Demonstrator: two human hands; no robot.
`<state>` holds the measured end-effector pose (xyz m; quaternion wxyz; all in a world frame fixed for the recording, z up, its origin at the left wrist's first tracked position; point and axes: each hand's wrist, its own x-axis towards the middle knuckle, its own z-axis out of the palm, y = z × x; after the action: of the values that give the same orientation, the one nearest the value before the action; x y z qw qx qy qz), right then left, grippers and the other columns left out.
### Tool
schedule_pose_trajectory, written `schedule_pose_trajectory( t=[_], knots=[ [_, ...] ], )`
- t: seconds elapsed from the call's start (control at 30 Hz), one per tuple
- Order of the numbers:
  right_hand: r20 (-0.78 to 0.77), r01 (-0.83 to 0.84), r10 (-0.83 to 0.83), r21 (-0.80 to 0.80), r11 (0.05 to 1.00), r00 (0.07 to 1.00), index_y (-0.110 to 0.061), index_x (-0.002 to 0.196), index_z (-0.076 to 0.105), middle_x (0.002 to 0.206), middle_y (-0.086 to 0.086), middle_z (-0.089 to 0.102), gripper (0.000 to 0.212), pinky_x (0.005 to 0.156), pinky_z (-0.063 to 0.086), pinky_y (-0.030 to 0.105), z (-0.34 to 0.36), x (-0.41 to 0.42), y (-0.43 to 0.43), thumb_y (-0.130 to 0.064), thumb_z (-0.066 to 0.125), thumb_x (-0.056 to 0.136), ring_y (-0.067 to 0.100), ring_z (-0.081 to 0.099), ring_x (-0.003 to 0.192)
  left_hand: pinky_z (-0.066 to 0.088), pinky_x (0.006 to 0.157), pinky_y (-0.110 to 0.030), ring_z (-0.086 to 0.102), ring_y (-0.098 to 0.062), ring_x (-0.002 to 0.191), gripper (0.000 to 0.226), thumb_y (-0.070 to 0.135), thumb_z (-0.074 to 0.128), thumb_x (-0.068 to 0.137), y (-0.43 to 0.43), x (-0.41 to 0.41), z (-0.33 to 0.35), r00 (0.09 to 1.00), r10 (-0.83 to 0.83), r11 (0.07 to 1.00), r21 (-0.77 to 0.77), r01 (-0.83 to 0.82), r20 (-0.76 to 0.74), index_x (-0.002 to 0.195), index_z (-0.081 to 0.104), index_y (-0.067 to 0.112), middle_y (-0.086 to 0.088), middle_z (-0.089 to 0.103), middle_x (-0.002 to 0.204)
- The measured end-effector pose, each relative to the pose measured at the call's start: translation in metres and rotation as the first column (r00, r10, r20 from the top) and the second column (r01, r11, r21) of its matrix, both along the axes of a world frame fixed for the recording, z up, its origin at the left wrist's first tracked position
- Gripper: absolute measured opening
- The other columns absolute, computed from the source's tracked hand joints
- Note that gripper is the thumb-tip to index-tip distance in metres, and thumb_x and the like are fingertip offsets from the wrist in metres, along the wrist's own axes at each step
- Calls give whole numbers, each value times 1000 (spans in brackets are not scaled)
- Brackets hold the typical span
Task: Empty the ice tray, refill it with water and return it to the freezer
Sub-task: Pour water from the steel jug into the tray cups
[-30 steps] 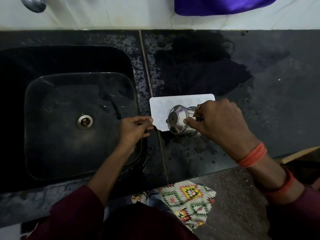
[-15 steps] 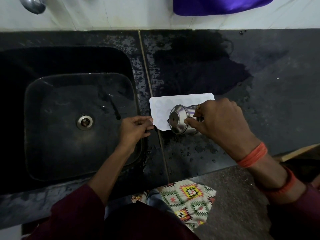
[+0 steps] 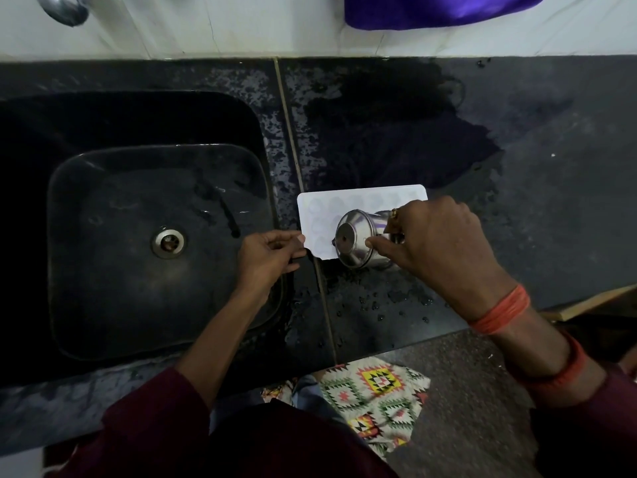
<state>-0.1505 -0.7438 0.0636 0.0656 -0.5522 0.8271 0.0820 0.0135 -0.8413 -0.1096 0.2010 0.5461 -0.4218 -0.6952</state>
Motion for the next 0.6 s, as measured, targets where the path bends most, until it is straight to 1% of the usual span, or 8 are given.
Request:
schedule_pose_trajectory(
  t=[0.13, 0.17, 0.27, 0.3, 0.47, 0.6],
  knots=[
    [14, 15, -15, 8, 1000, 1000, -19, 107, 71, 97, 13, 68, 47, 70, 33, 33, -1, -3, -2, -61, 59, 89, 37, 64, 94, 60, 63, -23, 78, -13, 82, 5, 17, 76, 91, 0, 0, 0, 1000, -2, 1000, -3, 2, 5, 96, 78, 14, -4, 79, 89],
    [28, 29, -29, 5, 1000, 999, -19, 105, 72, 97, 14, 69, 47, 70, 35, 34, -2, -5, -3, -61, 60, 88, 37, 64, 93, 59, 63, -23, 78, -12, 81, 4, 17, 76, 92, 0, 0, 0, 1000, -3, 1000, -1, 3, 6, 95, 78, 15, -4, 79, 88],
    [64, 55, -54, -22, 998, 997, -19, 99, 74, 93, 13, 70, 46, 74, 46, 36, -1, -10, -6, -62, 64, 85, 36, 65, 88, 58, 61, -21, 77, -11, 79, 2, 17, 77, 91, -1, 0, 0, 1000, -5, 1000, 9, 5, 8, 92, 78, 16, -4, 79, 86],
    [68, 63, -61, -29, 998, 996, -19, 98, 74, 91, 13, 70, 46, 74, 48, 37, -1, -10, -7, -62, 65, 85, 36, 66, 87, 58, 60, -21, 77, -10, 78, 1, 16, 77, 91, -1, 0, -1, 1000, -5, 1000, 14, 5, 5, 91, 78, 17, -3, 79, 85],
    [44, 85, -83, -51, 995, 996, -18, 97, 74, 89, 13, 70, 47, 75, 49, 37, -5, -9, -14, -62, 65, 84, 36, 66, 87, 57, 59, -20, 76, -8, 74, 3, 14, 76, 91, -2, -1, -1, 1000, -5, 1000, 30, 5, 4, 94, 78, 14, -1, 78, 82],
    [10, 60, -60, -46, 997, 998, -15, 99, 72, 89, 14, 67, 46, 69, 40, 35, -8, -7, -18, -59, 63, 89, 37, 65, 88, 58, 60, -20, 77, -8, 76, 2, 14, 76, 91, -2, -1, 0, 1000, -3, 1000, 28, 3, -2, 92, 77, 15, -3, 79, 85]
  ],
)
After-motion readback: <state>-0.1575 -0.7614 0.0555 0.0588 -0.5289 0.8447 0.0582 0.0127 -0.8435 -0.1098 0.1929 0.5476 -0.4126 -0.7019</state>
